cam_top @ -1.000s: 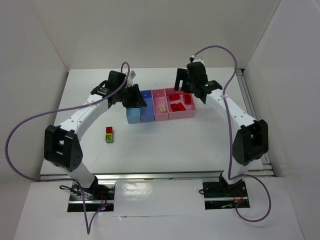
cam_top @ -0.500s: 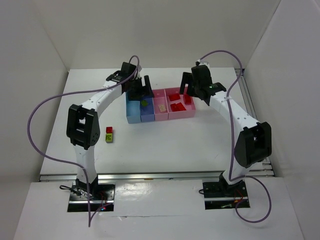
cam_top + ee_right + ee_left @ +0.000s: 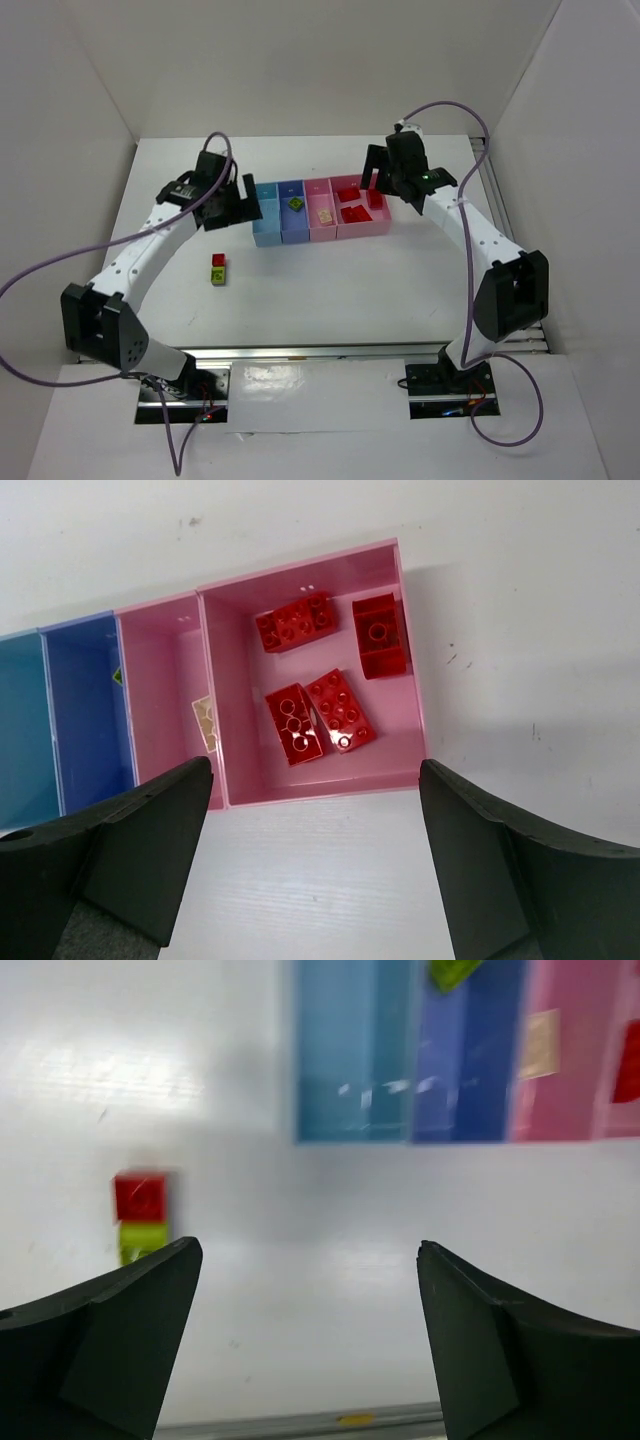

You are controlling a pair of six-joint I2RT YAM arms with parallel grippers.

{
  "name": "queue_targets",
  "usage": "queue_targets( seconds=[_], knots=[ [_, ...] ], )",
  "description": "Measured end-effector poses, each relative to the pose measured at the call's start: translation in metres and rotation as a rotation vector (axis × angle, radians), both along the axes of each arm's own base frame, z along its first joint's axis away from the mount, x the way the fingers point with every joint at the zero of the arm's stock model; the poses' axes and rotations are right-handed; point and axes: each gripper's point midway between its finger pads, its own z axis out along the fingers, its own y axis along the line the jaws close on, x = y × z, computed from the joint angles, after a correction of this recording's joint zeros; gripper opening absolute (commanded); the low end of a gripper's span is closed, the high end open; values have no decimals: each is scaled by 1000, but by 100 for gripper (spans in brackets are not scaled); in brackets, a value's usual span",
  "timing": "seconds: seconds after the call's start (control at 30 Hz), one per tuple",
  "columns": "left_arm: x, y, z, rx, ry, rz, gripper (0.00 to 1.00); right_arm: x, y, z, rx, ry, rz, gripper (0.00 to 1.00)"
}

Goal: Sort the legos into containers by color

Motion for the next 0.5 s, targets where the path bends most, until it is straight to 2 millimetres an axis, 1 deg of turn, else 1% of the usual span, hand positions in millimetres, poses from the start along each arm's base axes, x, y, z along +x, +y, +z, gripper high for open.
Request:
queue_targets(
  seconds=[0.03, 0.07, 0.13, 0.17, 0.23, 0.3, 0.37, 0.43, 0.47, 0.5],
  knots=[
    [-10, 9, -4, 16, 21, 35, 100, -1, 0, -2, 2, 4, 2, 91],
    [-24, 20, -14, 27, 50, 74, 100, -2, 1, -3, 4, 9, 6, 91],
    [-46, 35, -40, 49, 132, 139, 100, -2, 3, -4, 11, 12, 13, 91],
    [-59, 41, -57, 60, 185, 174, 100, -2, 4, -4, 16, 12, 17, 91],
    [-84, 50, -88, 83, 291, 224, 100, -2, 6, -4, 22, 14, 23, 91],
    [-105, 55, -107, 100, 368, 255, 98, -2, 7, -4, 29, 14, 23, 91],
    [-114, 58, -115, 108, 398, 274, 96, -2, 7, -4, 31, 16, 24, 91],
    [-113, 60, -116, 113, 394, 295, 93, -2, 7, -5, 30, 17, 24, 91],
    [-111, 61, -116, 116, 387, 303, 93, -2, 7, -5, 30, 18, 24, 91],
    [-109, 63, -117, 120, 383, 311, 89, -2, 7, -5, 30, 18, 24, 91]
  ],
)
